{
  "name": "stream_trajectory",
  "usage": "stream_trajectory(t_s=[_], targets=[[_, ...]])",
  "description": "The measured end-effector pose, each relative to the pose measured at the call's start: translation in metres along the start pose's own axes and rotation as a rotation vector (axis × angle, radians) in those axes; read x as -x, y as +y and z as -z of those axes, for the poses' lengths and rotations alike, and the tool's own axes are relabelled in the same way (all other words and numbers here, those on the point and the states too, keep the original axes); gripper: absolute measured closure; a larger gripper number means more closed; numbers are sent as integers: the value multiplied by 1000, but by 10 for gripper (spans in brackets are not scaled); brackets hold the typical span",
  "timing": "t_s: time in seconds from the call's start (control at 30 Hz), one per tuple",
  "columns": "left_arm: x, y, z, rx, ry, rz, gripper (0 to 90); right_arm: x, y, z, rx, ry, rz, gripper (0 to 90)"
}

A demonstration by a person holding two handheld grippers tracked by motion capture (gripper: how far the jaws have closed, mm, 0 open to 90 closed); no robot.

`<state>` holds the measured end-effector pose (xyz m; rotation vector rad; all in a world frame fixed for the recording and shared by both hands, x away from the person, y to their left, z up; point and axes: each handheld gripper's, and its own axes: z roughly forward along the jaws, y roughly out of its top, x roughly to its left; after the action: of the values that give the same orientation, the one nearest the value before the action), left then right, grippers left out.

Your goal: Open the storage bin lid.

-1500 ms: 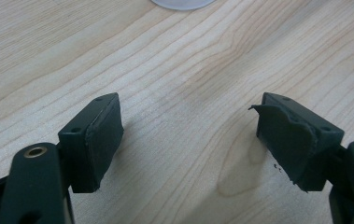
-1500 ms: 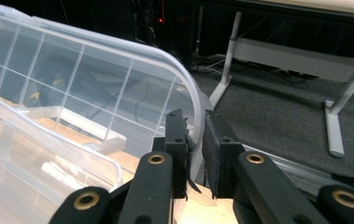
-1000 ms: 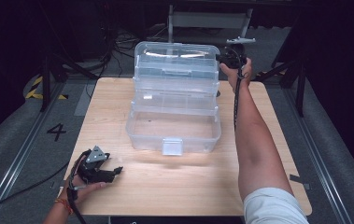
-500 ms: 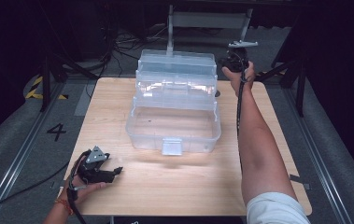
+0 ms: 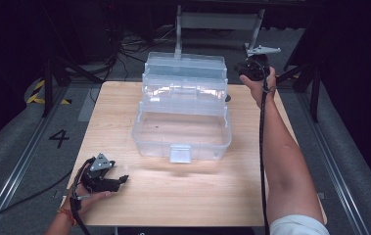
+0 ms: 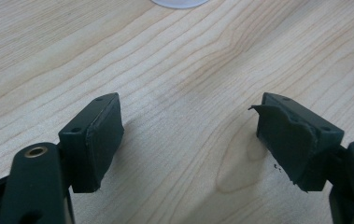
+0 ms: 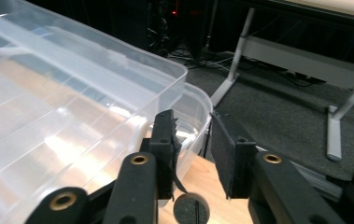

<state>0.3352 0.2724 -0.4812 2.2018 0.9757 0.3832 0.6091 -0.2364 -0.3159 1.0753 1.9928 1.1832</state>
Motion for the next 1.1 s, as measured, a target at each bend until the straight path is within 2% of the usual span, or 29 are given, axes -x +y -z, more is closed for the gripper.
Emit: stream_trajectory(t_s=[0.6,1.1], targets=[[0,0,0,-1,1,-7,231,-27,-26,57,-41,63,126,574],[0,0,0,-1,3,-2,229,-32,-55,98,-72,87,160,487]])
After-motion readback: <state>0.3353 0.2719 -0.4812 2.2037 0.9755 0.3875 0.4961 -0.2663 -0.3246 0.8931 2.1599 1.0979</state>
